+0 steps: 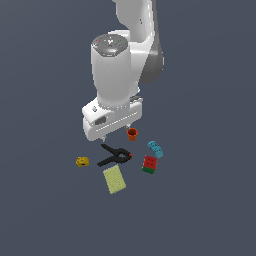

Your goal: Pick up a designated object from a clutter of objects.

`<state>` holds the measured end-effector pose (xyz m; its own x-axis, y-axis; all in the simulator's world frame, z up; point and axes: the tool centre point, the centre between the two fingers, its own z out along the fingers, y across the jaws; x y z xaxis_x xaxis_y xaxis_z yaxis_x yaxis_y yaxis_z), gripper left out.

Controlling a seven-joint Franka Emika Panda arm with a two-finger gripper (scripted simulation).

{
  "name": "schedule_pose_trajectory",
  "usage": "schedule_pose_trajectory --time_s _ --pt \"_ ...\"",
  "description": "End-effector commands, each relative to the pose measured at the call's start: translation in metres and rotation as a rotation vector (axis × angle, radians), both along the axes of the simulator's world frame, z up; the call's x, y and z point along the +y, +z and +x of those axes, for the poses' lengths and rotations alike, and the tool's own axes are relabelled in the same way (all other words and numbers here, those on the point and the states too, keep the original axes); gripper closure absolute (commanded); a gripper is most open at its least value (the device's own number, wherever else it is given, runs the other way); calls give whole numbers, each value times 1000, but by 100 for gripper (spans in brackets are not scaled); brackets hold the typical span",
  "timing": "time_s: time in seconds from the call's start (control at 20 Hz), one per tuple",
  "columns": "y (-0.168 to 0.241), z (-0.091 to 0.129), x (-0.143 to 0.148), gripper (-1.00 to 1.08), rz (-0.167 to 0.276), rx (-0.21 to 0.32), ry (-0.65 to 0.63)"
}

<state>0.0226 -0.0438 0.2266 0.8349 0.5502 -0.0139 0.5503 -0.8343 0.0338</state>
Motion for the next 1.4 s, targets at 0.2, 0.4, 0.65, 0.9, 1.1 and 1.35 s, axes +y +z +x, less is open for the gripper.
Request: schedule_pose_trajectory --time_s 0.2,0.4,0.65,0.9,1.1,1.35 --pt "-28 1 -4 -92 0 8 165" --pt "-45 1 -7 -92 1 12 266" --pt "-66 1 -10 -92 4 17 391" --pt "-87 -1 -12 -92 8 21 517" --pt "-104 -3 -14 -92 12 23 618" --pt "-124 -6 -15 -92 18 25 741"
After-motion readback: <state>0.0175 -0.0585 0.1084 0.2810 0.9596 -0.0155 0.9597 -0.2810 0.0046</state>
